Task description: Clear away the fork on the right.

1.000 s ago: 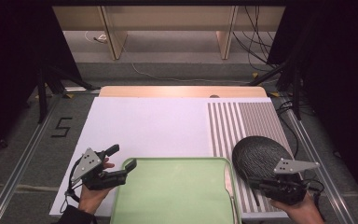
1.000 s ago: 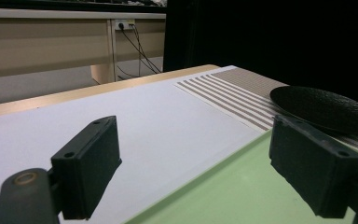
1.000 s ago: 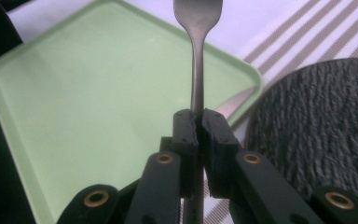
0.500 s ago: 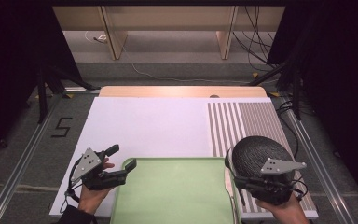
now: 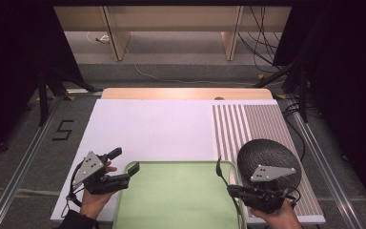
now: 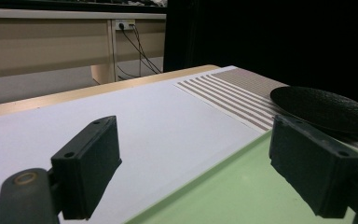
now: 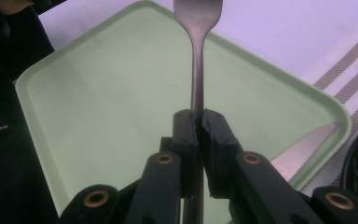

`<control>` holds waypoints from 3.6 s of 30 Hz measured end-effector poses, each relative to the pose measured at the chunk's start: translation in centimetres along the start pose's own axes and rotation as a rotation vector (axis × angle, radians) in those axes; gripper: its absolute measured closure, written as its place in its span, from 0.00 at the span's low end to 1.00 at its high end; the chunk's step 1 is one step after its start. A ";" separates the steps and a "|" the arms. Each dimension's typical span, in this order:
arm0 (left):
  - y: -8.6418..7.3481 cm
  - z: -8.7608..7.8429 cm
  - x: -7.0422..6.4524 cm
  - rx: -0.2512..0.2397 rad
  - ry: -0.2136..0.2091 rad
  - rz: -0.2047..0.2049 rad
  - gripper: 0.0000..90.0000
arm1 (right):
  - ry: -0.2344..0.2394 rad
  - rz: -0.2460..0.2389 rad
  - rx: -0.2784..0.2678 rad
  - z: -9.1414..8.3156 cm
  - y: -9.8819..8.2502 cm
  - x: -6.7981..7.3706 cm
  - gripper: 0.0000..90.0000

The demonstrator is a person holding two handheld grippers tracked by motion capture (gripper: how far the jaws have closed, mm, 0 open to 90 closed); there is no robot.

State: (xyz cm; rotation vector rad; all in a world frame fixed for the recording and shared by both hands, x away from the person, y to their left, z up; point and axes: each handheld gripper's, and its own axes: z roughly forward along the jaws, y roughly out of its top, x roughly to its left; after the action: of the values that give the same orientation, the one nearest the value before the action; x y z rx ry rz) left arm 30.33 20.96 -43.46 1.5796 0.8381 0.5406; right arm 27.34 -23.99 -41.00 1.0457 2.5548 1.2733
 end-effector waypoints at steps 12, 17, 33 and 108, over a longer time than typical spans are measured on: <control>0.0 0.0 0.0 0.000 0.000 0.001 0.17 | 0.043 -0.012 0.085 2.0 0.4 1.8 0.94; 0.0 0.0 0.0 0.000 0.000 0.001 0.17 | 0.056 -0.016 0.118 2.8 0.5 2.4 0.94; 0.0 0.0 0.0 0.002 0.000 0.003 0.17 | 0.053 -0.031 0.246 4.9 0.7 3.1 0.94; 0.0 0.1 0.0 0.008 -0.004 0.005 0.17 | 0.006 -0.261 0.371 9.0 0.3 6.1 0.80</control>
State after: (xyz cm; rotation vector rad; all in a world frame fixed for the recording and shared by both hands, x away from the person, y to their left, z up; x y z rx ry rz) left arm 30.37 20.93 -43.50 1.5897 0.8347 0.5379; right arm 26.21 -14.04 -45.37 0.7191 2.8819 0.7603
